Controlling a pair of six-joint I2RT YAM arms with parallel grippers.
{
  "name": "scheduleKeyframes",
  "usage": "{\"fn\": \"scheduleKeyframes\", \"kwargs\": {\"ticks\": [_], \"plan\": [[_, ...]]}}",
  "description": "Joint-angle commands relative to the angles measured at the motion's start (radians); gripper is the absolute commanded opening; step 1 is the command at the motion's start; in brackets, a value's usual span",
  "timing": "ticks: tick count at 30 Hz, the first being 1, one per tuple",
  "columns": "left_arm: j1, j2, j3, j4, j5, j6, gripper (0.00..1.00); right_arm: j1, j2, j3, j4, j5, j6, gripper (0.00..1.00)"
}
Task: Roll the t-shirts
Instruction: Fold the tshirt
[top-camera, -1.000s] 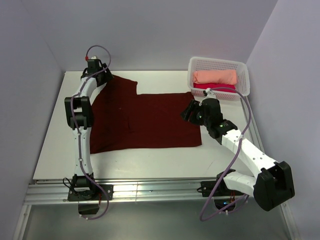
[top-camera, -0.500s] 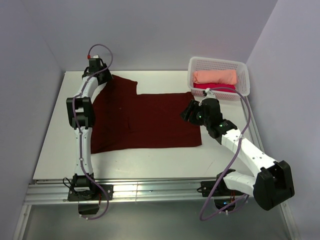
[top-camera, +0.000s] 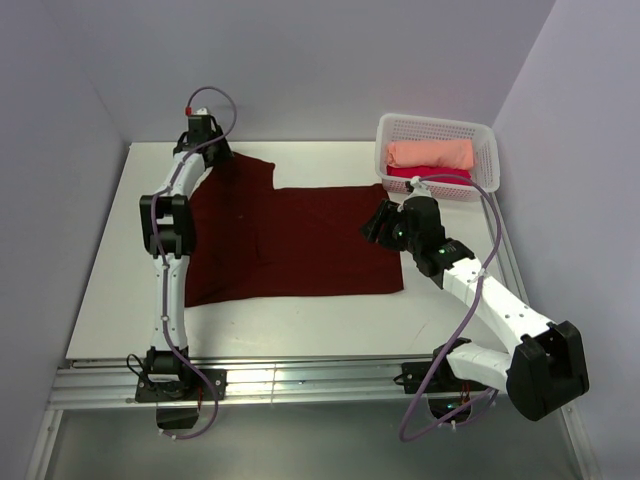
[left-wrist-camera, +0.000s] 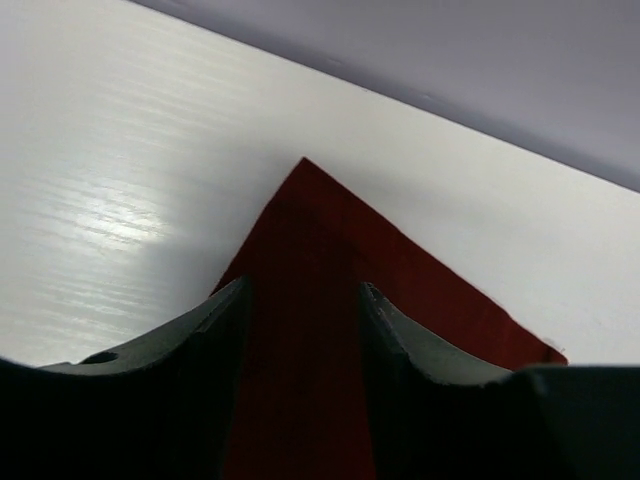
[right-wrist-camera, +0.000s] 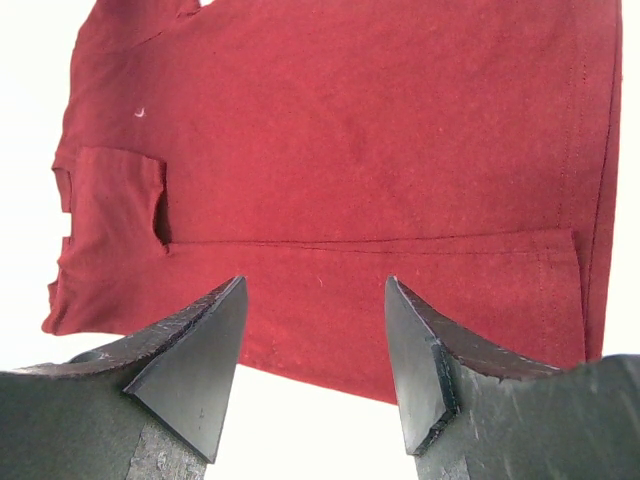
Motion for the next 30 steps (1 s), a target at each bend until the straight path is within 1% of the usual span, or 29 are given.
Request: {"fn": "scheduleKeyframes", "kwargs": {"ticks": [1,2,3,5,9,17,19,23,24,27,30], "plan": [[0.01,-0.026,-0.026,0.035,-0.049,-0.015,0.53,0.009,-0.017,0.008,0.013,0.005,-0.013,0.64],[0.01,-0.03,-0.033,0.038,-0.052,-0.015,0.57,0.009,-0.017,0.008,0.015,0.005,-0.014,0.64],[0.01,-0.036,-0.041,0.041,-0.057,-0.015,0.71,0.009,-0.015,0.009,0.012,0.003,-0.014,0.64],[0.008,-0.033,-0.035,0.036,-0.061,-0.017,0.75,0.009,-0.012,0.014,0.012,0.002,-0.014,0.64],[0.002,-0.023,-0.009,0.007,-0.097,-0.012,0.75,0.009,-0.012,0.018,0.006,-0.001,-0.014,0.64],[-0.001,-0.041,-0.012,-0.062,-0.187,-0.007,0.75,0.009,0.003,0.017,0.016,-0.027,-0.008,0.64],[-0.001,-0.033,0.005,-0.085,-0.178,0.028,0.75,0.009,0.008,0.017,0.018,-0.035,-0.01,0.64],[-0.021,-0.006,0.046,-0.108,-0.221,0.101,0.75,0.009,0.017,0.02,0.021,-0.049,-0.007,0.64],[-0.027,-0.004,0.054,-0.109,-0.221,0.13,0.73,0.007,0.017,0.02,0.021,-0.05,-0.007,0.64],[-0.038,0.005,0.069,-0.117,-0.198,0.146,0.69,0.009,0.018,0.021,0.021,-0.049,-0.007,0.64],[-0.038,0.007,0.071,-0.112,-0.163,0.163,0.69,0.009,0.018,0.021,0.018,-0.047,-0.007,0.63]]}}
